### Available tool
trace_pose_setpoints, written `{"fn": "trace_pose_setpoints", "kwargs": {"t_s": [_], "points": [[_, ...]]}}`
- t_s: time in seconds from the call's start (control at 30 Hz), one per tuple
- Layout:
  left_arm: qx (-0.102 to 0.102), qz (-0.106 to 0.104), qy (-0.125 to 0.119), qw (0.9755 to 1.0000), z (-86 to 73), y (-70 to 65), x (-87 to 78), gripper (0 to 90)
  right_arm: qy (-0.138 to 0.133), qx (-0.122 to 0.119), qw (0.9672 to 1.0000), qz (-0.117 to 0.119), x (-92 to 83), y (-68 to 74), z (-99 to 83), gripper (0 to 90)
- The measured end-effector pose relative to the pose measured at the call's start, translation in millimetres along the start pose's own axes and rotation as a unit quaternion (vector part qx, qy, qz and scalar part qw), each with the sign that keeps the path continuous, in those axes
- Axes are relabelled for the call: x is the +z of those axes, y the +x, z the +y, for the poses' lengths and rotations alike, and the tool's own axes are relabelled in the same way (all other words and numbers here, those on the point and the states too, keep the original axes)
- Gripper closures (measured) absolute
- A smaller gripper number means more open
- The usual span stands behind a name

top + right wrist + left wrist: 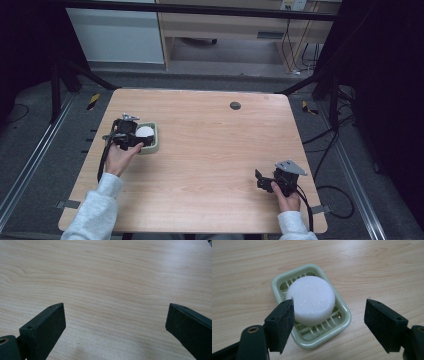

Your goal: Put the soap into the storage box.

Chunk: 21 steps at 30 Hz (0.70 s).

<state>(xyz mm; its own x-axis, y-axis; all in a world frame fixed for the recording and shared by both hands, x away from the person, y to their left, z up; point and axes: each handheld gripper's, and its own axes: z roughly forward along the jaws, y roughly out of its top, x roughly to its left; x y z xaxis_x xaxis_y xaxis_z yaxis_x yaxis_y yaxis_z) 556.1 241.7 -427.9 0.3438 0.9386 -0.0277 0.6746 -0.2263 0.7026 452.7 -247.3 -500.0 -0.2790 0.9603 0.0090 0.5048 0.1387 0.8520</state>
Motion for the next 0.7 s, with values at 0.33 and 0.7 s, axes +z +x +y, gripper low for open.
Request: {"fn": "trace_pose_setpoints", "kwargs": {"t_s": [0.33,0.7], "points": [[0.005,0.003,-0.062,0.9981,-33.9,-6.1,-21.4,22.8,0.000,0.004,1.0000,0.003,-0.6,0.6,0.0,3.2],[0.002,0.007,-0.076,0.9971,-74.1,1.8,-36.5,22.0,-0.001,0.001,1.0000,0.003,-1.3,0.0,0.2,3.2]]}}
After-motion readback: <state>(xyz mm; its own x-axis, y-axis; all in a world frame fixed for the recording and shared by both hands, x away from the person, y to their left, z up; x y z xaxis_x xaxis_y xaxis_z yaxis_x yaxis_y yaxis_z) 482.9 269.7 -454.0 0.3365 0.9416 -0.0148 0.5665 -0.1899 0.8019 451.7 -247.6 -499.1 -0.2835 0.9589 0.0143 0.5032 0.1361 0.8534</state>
